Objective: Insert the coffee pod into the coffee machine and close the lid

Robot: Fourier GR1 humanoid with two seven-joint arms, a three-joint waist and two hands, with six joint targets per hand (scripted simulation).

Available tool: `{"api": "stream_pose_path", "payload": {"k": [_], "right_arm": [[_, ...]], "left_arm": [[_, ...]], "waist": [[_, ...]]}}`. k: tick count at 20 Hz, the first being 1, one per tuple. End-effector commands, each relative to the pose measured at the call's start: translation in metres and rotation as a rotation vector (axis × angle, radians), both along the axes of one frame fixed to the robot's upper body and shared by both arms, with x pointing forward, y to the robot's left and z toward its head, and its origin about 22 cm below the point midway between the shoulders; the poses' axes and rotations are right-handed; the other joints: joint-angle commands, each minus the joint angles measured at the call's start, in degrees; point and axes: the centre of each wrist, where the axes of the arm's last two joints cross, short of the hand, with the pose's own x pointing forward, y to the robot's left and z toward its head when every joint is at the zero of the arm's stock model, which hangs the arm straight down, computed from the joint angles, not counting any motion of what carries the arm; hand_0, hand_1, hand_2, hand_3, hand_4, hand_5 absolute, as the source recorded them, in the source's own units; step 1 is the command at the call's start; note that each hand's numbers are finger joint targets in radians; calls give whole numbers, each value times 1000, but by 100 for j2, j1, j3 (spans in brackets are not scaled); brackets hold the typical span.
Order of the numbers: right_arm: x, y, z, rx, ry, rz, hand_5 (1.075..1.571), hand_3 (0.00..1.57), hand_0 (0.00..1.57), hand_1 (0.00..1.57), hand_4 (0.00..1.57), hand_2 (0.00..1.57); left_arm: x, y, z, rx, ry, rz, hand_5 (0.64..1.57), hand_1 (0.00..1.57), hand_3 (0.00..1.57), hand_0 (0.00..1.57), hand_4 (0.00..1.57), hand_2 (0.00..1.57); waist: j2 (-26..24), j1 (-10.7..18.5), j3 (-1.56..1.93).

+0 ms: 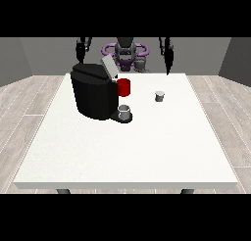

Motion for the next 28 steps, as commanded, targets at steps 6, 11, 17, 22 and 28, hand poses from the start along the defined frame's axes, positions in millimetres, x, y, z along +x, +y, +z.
{"api": "stream_pose_path", "payload": {"k": [6,11,17,22,28], "right_arm": [[7,-16,-16,22,30,-79,1571,0,0,0,0,0],[4,0,-22,-123,-11,-212,1571,0,0,0,0,0],[9,5,-10,-140,-58,-150,1571,0,0,0,0,0],[21,44,9,-100,-76,-123,1571,0,0,0,0,0],[36,49,20,-111,-59,-96,1571,0,0,0,0,0]], "left_arm": [[15,19,32,263,-173,-212,1571,0,0,0,0,0],[31,38,53,403,-213,-264,1571,0,0,0,0,0],[57,74,62,553,-109,-236,1571,0,0,0,0,0],[80,89,67,633,-56,-227,1571,0,0,0,0,0],[108,87,77,715,40,-254,1571,0,0,0,0,0]], "waist": [[-108,204,0],[-46,-19,-2],[244,-435,-2],[587,-634,-5],[851,-810,-3]]}}
